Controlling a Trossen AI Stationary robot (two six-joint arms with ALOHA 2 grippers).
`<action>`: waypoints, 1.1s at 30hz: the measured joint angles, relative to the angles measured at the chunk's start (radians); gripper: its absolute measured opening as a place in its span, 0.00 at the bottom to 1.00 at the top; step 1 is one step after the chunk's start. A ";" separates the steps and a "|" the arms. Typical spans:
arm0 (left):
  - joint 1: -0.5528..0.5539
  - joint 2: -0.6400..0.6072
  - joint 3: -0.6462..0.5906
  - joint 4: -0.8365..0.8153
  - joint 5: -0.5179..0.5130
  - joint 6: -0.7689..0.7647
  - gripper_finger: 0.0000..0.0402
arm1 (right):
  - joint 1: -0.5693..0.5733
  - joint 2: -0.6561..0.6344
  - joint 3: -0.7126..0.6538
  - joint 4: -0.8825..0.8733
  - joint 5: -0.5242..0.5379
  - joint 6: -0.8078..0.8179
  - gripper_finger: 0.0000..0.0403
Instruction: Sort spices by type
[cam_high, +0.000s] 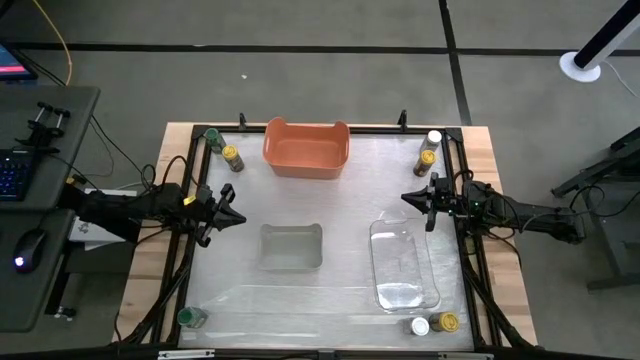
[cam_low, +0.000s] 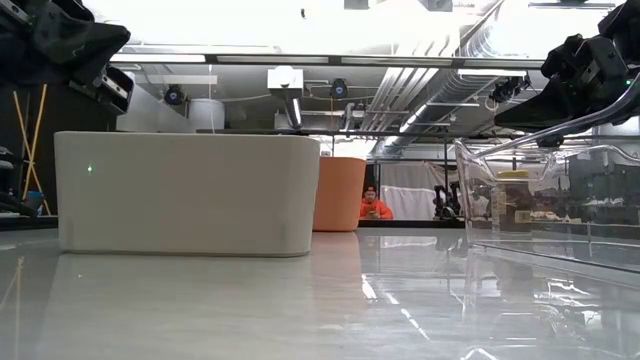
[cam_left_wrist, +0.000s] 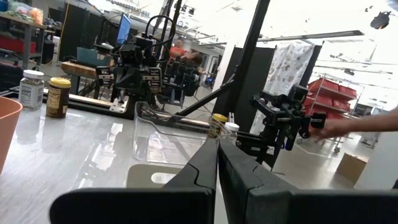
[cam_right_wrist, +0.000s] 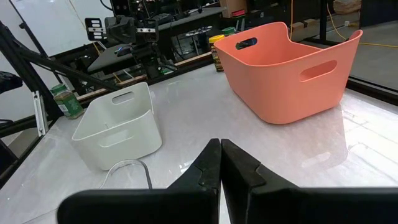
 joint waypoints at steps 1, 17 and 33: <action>0.000 0.000 0.000 0.000 0.000 0.000 0.01 | 0.000 0.000 0.000 0.000 0.000 0.000 0.00; 0.000 0.000 0.000 0.000 0.000 0.000 0.01 | 0.000 0.024 -0.001 0.647 0.279 0.316 0.00; 0.000 0.000 0.000 0.000 0.000 0.000 0.01 | -0.445 0.657 0.675 -0.252 0.246 0.517 0.00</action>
